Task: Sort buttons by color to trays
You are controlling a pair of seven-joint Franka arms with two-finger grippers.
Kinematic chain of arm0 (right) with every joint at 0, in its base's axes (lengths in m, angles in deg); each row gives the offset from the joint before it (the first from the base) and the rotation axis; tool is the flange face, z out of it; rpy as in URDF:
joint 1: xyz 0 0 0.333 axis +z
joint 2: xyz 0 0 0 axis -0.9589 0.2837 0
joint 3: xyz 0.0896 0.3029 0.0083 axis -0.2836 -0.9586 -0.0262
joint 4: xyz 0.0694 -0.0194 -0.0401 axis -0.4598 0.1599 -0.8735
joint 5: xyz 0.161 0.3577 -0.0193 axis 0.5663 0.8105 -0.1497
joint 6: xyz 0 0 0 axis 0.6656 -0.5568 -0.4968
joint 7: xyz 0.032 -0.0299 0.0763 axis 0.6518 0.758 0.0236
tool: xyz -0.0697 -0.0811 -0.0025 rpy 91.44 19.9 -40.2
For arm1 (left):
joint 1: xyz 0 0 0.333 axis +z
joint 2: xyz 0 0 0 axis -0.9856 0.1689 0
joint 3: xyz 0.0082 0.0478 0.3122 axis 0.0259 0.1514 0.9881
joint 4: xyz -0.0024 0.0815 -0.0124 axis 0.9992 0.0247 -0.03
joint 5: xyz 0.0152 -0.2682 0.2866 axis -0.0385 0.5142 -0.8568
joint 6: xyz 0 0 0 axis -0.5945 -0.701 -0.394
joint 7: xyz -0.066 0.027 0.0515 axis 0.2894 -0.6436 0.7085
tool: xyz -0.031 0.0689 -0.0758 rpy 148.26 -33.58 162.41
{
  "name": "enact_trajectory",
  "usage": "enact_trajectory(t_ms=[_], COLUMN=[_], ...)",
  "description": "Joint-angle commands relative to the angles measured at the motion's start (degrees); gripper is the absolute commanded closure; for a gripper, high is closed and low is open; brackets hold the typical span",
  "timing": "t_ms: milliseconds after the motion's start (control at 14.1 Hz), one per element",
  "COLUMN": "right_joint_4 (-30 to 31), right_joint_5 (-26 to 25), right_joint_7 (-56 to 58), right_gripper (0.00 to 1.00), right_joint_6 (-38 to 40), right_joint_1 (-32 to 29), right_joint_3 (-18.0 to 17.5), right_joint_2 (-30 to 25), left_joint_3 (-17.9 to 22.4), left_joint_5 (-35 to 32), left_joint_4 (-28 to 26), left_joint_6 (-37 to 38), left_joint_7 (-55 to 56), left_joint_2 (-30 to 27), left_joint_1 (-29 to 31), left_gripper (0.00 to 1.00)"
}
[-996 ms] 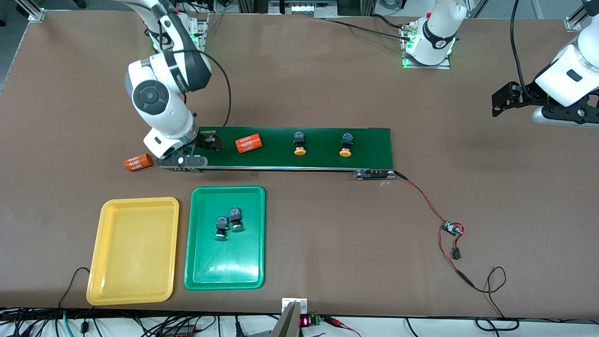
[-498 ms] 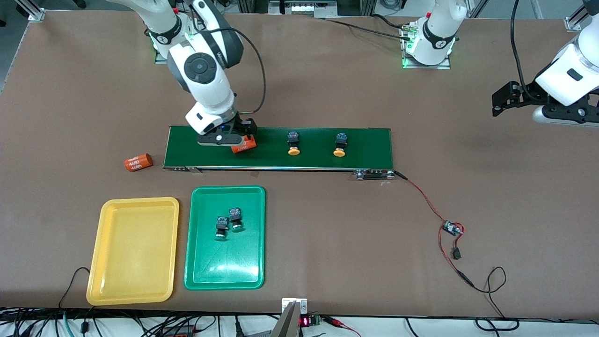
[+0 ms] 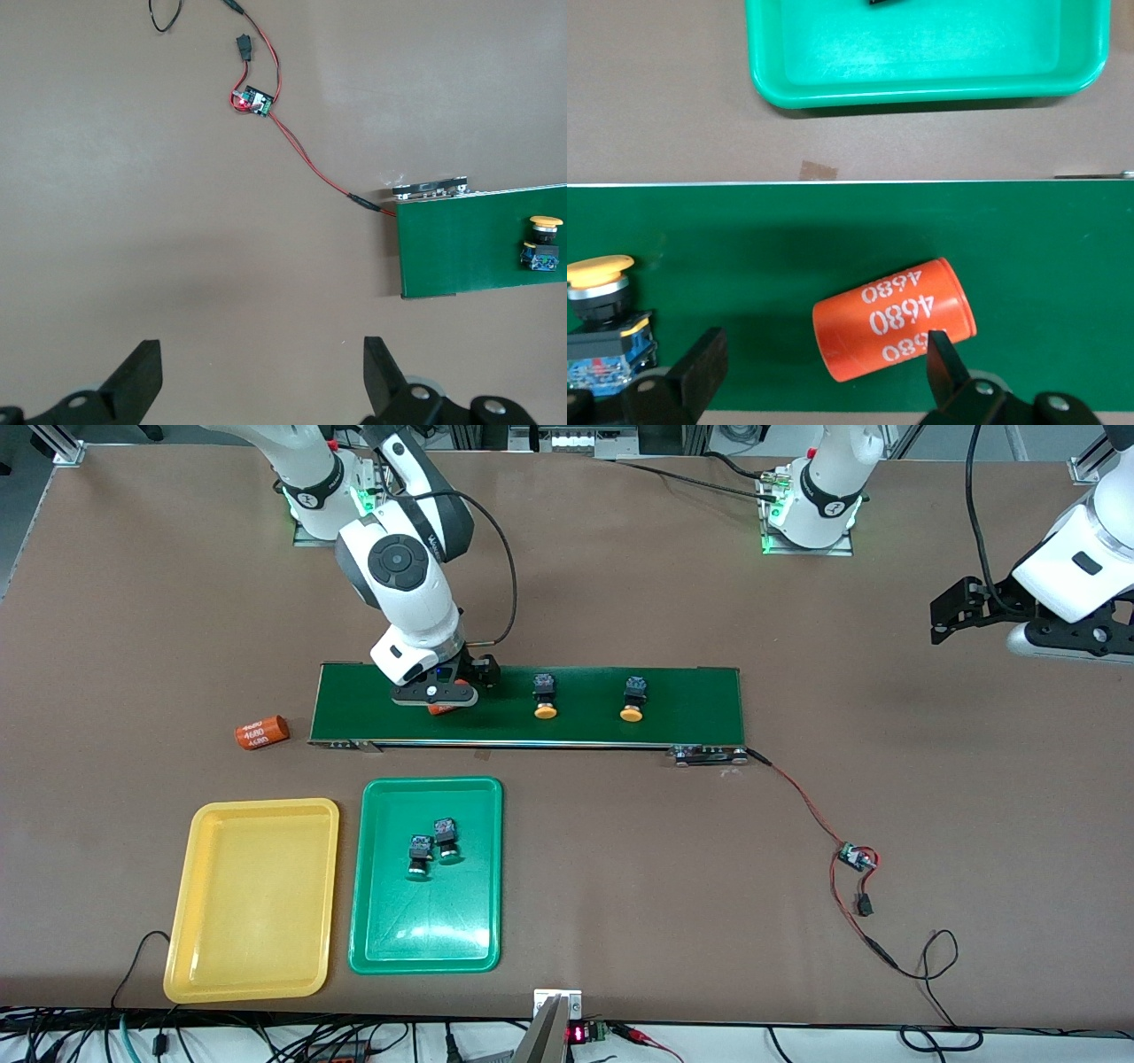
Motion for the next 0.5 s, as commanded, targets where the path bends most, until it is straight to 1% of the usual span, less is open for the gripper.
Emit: enact_trajectory(t_ms=[0,427], right_joint_4=[-0.55,-2.22], right_joint_5=[1.24,1.68], right_joint_7=[-1.64,-4.90], right_gripper=[0.00,0.00], right_joint_6=[0.10,0.10], right_joint_1=[0.69,1.74], right_joint_3=[0.23,0.23], right_joint_2=[0.04,1.10], left_joint_3=[0.32,0.32], left_joint_5=[0.21,0.21], left_joint_4=[0.31,0.31], left_joint_6=[0.75,0.75], left_joint_7=[-0.76,-0.76], left_joint_2=[-0.66,-0.66], left_joint_1=[-0.27,-0.36], left_gripper=[0.00,0.00])
